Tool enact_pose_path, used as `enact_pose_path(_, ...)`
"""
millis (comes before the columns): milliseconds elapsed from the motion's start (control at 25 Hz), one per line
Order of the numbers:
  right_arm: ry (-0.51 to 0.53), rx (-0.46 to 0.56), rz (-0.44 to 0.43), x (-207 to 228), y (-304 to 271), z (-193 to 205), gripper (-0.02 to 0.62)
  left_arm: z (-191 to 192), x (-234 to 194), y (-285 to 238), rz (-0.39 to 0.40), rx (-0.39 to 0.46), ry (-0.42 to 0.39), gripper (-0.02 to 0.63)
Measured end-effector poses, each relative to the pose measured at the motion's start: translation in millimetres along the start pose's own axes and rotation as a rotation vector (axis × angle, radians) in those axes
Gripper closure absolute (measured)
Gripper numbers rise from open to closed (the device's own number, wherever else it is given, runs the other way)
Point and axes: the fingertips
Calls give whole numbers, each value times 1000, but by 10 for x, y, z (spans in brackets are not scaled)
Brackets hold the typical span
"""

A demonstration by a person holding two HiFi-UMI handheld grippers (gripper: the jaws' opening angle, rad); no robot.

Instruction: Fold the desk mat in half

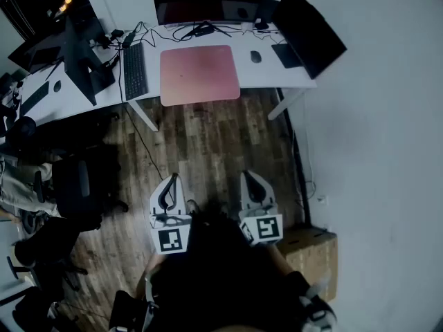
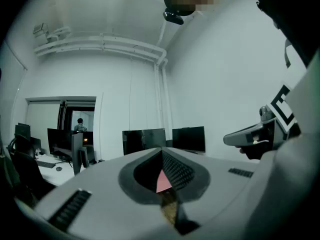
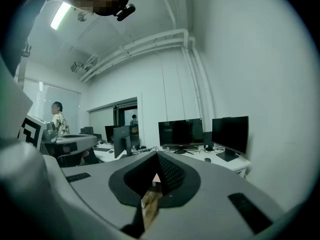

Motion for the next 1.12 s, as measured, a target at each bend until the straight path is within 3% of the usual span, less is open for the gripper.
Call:
enact_pose_path(360,5,6,-3,-44,-8,7,589,12,-25,10,5,0,12,601)
enact_pose_path(640,0,114,14,-121,-21,-265,582,-64,-98,0,31,34,42,601)
enact_pose_path(720,6,110,21,-122,-72,-241,454,-43,-172,-9,19,36,72,600)
enact_pose_path(760,9,98,22,-122,-104,-211,439,-21,-216,-25,13,31,89,596)
enact_pose_path(800,11,86,24,-127,-135,-181,436,5,-256,-46,11,25,100,577)
enact_pose_path(880,16,71,27,-160,-185,-137,436,59,-339,-83,15,11,97,478)
enact_pose_path(1120,18,56,33,-317,-365,-14,436,234,-599,-146,21,-8,85,467)
Point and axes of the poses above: the fingertips, and each gripper's own axes: y backward along the fingers, x to its right, z out of its underside, and after that the axes turned 13 degrees about -z, right-handed
